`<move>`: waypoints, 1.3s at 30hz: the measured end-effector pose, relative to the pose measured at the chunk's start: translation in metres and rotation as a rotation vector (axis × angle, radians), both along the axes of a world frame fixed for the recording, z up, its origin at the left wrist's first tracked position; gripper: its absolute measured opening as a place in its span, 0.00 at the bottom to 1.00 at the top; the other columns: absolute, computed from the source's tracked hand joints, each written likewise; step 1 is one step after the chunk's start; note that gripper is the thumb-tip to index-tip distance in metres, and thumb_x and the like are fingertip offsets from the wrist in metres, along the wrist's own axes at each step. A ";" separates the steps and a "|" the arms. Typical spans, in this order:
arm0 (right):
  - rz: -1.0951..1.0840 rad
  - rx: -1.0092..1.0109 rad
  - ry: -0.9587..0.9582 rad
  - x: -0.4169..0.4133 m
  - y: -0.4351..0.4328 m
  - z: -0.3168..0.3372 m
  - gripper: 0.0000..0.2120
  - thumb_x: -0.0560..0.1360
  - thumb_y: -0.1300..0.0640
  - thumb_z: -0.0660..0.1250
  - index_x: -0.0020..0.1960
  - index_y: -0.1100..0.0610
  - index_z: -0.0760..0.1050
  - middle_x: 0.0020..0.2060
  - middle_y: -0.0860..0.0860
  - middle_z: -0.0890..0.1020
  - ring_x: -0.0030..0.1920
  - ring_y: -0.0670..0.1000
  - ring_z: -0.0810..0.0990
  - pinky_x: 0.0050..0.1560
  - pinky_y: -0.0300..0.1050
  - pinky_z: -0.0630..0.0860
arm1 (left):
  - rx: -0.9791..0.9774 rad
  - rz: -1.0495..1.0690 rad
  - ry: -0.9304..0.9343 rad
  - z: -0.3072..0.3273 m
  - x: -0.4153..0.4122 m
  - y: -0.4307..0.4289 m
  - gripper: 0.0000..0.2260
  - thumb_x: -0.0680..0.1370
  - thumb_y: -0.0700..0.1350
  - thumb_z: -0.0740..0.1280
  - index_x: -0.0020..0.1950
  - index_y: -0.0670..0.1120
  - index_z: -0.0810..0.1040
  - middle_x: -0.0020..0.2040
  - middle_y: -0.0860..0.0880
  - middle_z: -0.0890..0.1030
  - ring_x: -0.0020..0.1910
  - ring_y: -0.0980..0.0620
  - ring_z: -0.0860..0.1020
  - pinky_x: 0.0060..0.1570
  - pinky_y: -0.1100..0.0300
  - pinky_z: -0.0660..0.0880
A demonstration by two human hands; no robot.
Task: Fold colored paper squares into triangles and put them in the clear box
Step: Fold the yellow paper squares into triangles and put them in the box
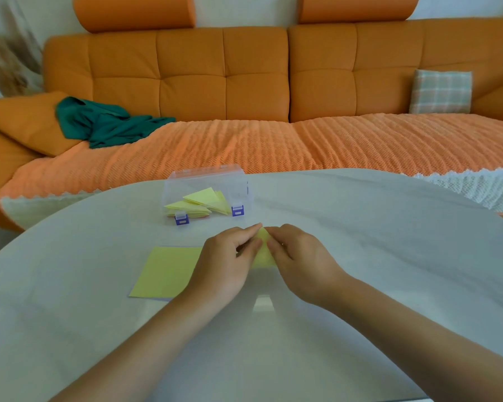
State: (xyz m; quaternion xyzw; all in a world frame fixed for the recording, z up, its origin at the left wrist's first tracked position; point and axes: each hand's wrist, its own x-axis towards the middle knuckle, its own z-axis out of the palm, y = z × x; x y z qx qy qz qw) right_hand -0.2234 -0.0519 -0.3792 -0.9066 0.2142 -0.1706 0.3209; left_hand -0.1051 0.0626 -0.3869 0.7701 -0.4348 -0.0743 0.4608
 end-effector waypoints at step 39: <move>-0.166 0.297 0.231 0.007 -0.018 0.009 0.05 0.72 0.50 0.71 0.37 0.47 0.83 0.35 0.43 0.82 0.37 0.44 0.78 0.34 0.37 0.72 | 0.322 -0.057 0.012 0.004 -0.003 0.007 0.09 0.78 0.51 0.66 0.53 0.60 0.85 0.43 0.62 0.84 0.44 0.62 0.81 0.49 0.58 0.79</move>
